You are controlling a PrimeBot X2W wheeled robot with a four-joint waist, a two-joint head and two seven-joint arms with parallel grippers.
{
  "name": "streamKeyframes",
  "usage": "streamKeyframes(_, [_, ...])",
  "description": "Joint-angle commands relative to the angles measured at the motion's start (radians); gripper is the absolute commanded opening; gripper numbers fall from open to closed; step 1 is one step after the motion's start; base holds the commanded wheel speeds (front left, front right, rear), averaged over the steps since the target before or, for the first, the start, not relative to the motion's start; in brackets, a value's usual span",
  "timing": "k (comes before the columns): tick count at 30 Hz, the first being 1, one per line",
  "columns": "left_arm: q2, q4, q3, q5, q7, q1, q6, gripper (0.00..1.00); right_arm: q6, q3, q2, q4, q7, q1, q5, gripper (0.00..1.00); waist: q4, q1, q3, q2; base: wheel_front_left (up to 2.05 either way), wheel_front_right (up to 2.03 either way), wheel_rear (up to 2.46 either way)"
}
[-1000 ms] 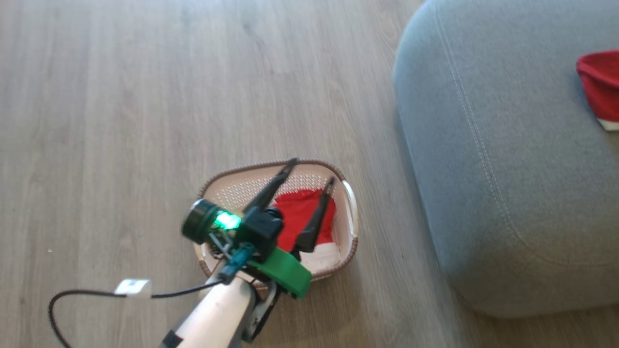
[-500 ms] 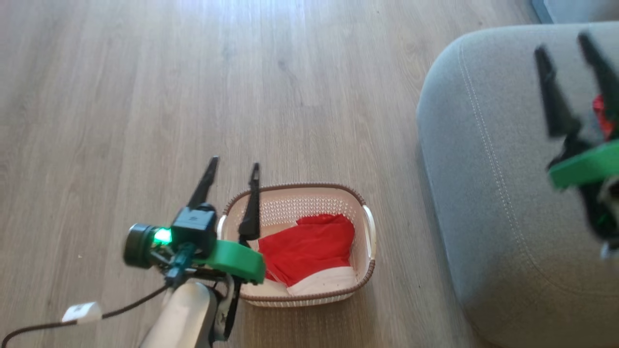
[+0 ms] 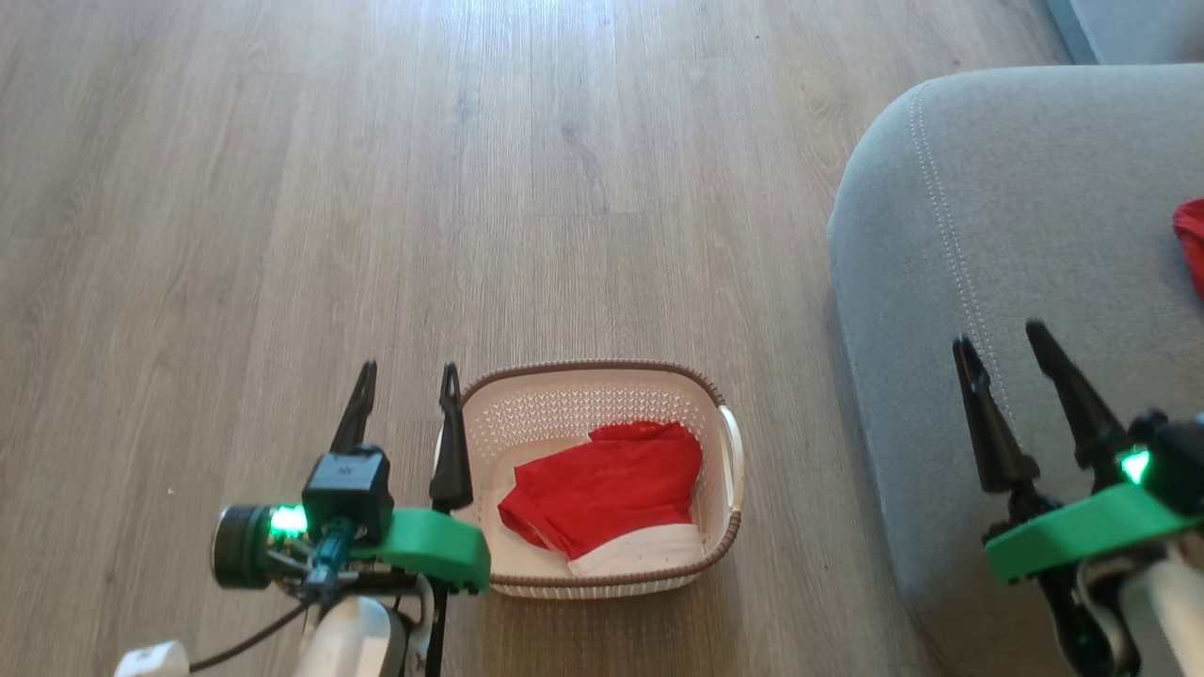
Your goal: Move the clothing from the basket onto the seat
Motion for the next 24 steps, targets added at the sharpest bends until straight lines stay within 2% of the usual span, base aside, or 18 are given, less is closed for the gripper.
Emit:
streamKeyframes(1, [0.001,-0.027,0.042,0.013,-0.005,-0.028,0.005,1.0,0.0,-0.001,0.0,-0.024,-0.009,-0.011,-0.01,1.0,0.0,0.0001,0.001,0.0,0.0,0.0,0.0])
streamKeyframes(5, [0.001,-0.017,0.045,0.02,-0.005,-0.011,0.01,1.0,0.0,-0.042,0.046,-0.006,-0.009,0.033,-0.034,1.0,-0.002,0.0001,0.001,0.0,0.0,0.0,0.0])
streamKeyframes(10, [0.001,-0.015,0.04,0.025,-0.005,0.01,0.018,1.0,0.0,-0.053,0.067,-0.004,-0.009,0.058,-0.054,1.0,-0.008,0.0001,-0.002,0.0,0.0,0.0,0.0])
streamKeyframes(24, [0.001,0.003,0.013,0.019,-0.005,0.013,0.018,1.0,0.0,-0.045,0.072,0.003,-0.009,0.063,-0.05,1.0,-0.005,0.0001,0.0,0.0,0.0,0.0,0.0])
